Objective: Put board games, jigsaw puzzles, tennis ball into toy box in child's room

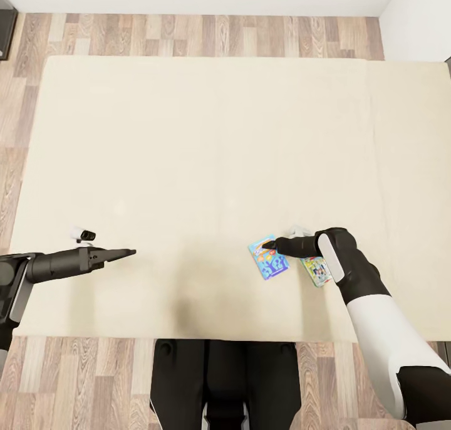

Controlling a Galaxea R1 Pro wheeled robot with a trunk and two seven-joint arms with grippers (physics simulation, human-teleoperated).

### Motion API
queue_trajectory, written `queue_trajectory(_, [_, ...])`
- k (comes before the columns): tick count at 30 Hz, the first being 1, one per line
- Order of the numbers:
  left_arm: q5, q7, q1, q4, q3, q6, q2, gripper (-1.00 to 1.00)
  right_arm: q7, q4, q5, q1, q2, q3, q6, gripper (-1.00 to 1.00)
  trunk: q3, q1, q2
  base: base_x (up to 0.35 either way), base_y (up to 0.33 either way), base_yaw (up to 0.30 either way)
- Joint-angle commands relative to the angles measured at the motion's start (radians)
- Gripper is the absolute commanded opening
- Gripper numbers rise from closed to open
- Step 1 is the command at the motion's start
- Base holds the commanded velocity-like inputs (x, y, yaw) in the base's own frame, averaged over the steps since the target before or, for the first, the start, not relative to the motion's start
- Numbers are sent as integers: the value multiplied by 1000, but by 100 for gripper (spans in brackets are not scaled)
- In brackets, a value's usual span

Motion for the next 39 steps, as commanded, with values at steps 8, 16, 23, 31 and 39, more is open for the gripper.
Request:
queue_trajectory(8, [-2,-4,0,1,0,11,0,100,5,-1,4,0,-1,3,3,100,-2,1,-2,0,0,0])
queue_trajectory(16, [-4,-4,0,1,-1,11,0,100,5,-2,4,0,-1,3,3,100,-2,1,-2,0,0,0])
queue_trajectory(23, [-4,-4,0,1,-1,11,0,100,5,-2,4,0,-1,3,3,100,-2,1,-2,0,0,0])
queue_trajectory(31, [-5,-4,0,1,-1,11,0,100,5,-3,4,0,-1,3,3,100,-2,1,-2,0,0,0])
queue_trajectory(39, [-8,-4,0,1,-2,11,0,100,5,-4,4,0,-1,3,3,100,-2,1,-2,0,0,0])
